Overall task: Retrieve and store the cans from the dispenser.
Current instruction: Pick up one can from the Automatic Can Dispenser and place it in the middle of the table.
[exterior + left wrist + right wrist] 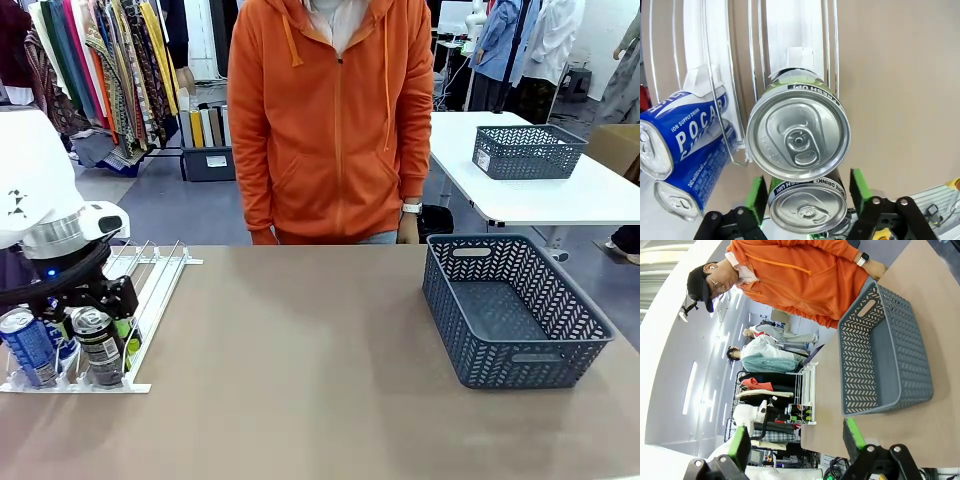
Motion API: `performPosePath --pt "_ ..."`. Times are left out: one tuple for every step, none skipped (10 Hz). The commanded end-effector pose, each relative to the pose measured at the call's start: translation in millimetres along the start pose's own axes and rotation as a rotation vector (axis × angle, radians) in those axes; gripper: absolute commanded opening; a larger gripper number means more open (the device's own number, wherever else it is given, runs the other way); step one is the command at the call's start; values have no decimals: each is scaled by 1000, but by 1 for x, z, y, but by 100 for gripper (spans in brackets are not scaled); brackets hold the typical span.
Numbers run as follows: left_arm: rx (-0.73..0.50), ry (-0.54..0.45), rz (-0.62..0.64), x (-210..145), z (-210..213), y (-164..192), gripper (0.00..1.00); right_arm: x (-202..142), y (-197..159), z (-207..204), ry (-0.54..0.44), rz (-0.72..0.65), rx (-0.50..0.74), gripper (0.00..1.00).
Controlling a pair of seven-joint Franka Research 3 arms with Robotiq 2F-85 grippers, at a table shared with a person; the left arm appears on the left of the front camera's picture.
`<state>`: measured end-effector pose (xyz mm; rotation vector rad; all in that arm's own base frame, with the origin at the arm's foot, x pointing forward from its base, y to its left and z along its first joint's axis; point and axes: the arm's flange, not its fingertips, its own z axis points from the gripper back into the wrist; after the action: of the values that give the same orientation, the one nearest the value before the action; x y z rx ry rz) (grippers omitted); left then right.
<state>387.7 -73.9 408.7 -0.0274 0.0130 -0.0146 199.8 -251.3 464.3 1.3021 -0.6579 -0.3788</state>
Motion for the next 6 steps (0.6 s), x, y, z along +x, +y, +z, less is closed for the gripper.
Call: performPosePath --pt "1 3 -8 4 1 4 0 4 2 0 -13 26 20 100" --pt "1 8 -7 4 1 3 0 4 2 0 -13 26 20 100" --pt "2 10 -6 3 0 3 0 4 2 0 -13 26 20 100" --pt "0 5 -6 3 0 4 0 4 2 0 -13 26 20 100" --pt "0 4 -3 4 0 4 0 4 2 0 -13 26 20 100" --pt "2 5 -2 4 2 4 0 4 2 0 -13 26 20 100"
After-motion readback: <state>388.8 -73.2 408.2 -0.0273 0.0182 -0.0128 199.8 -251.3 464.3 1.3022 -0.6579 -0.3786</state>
